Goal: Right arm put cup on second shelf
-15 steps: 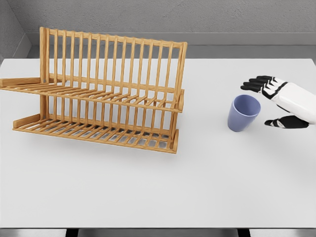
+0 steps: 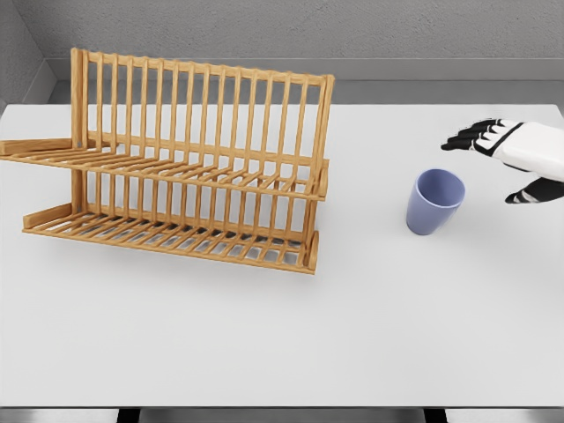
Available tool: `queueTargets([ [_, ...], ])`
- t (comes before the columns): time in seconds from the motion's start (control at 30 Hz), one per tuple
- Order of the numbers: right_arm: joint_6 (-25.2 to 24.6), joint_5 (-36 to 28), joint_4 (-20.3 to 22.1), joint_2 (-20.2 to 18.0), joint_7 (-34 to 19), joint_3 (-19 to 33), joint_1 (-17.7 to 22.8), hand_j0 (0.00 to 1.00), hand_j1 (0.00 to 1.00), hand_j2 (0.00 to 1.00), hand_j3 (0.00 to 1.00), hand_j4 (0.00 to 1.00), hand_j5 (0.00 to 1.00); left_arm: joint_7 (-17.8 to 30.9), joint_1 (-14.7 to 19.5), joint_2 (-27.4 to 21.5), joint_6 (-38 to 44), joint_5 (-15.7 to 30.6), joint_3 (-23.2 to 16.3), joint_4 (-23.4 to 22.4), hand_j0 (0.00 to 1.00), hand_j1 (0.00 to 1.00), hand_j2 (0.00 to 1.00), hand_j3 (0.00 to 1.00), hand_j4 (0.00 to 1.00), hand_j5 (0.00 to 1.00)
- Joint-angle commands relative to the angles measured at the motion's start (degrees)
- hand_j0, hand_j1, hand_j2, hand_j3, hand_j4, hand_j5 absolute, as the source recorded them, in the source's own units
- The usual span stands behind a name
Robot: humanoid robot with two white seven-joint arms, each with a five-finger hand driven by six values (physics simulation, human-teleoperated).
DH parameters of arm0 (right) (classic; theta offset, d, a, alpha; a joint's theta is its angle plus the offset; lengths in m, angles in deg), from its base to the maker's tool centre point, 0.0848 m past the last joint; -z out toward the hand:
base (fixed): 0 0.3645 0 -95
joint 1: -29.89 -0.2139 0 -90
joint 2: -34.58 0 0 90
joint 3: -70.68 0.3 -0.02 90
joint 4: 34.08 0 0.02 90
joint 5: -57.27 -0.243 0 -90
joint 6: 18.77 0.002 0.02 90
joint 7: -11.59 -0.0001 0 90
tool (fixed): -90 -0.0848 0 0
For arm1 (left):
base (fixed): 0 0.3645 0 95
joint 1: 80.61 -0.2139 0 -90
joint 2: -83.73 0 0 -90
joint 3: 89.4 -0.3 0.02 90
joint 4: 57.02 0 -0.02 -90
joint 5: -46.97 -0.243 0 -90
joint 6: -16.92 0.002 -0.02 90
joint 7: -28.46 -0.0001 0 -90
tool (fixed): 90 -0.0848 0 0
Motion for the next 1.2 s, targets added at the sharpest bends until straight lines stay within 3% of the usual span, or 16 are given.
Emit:
queueTargets([
  [0.0,0.0,-0.3,-2.0,0.0,-4.0,0.0,0.0,1.00,1.00,1.00,1.00,1.00,1.00,0.0,0.0,0.0,0.0,0.0,0.0,0.0,1.00,1.00,1.00,1.00,1.00,1.00],
  [0.07,0.3,-0.2,-2.1,0.2,-4.7,-1.0,-1.9,1.00,1.00,1.00,1.00,1.00,1.00,0.0,0.0,0.0,0.0,0.0,0.0,0.0,1.00,1.00,1.00,1.00,1.00,1.00],
  [0.1,-0.3,-0.2,-2.2,1.1,-9.2,-2.2,-4.1,1.00,1.00,1.00,1.00,1.00,1.00,0.0,0.0,0.0,0.0,0.0,0.0,0.0,1.00,1.00,1.00,1.00,1.00,1.00],
  [0.23,-0.5,-0.2,-7.1,6.0,-9.9,-13.1,-16.3,1.00,1.00,1.00,1.00,1.00,1.00,0.0,0.0,0.0,0.0,0.0,0.0,0.0,1.00,1.00,1.00,1.00,1.00,1.00],
  [0.47,-0.5,0.0,-7.4,7.2,-9.9,-13.6,-17.0,1.00,1.00,1.00,1.00,1.00,1.00,0.0,0.0,0.0,0.0,0.0,0.0,0.0,1.00,1.00,1.00,1.00,1.00,1.00],
  [0.73,-0.5,0.1,-10.1,10.1,-9.9,-19.5,-18.6,1.00,1.00,1.00,1.00,1.00,1.00,0.0,0.0,0.0,0.0,0.0,0.0,0.0,1.00,1.00,1.00,1.00,1.00,1.00],
  [1.17,-0.1,0.1,-12.5,11.1,-9.9,-21.0,-18.7,1.00,1.00,1.00,1.00,1.00,1.00,0.0,0.0,0.0,0.0,0.0,0.0,0.0,1.00,1.00,1.00,1.00,1.00,1.00],
])
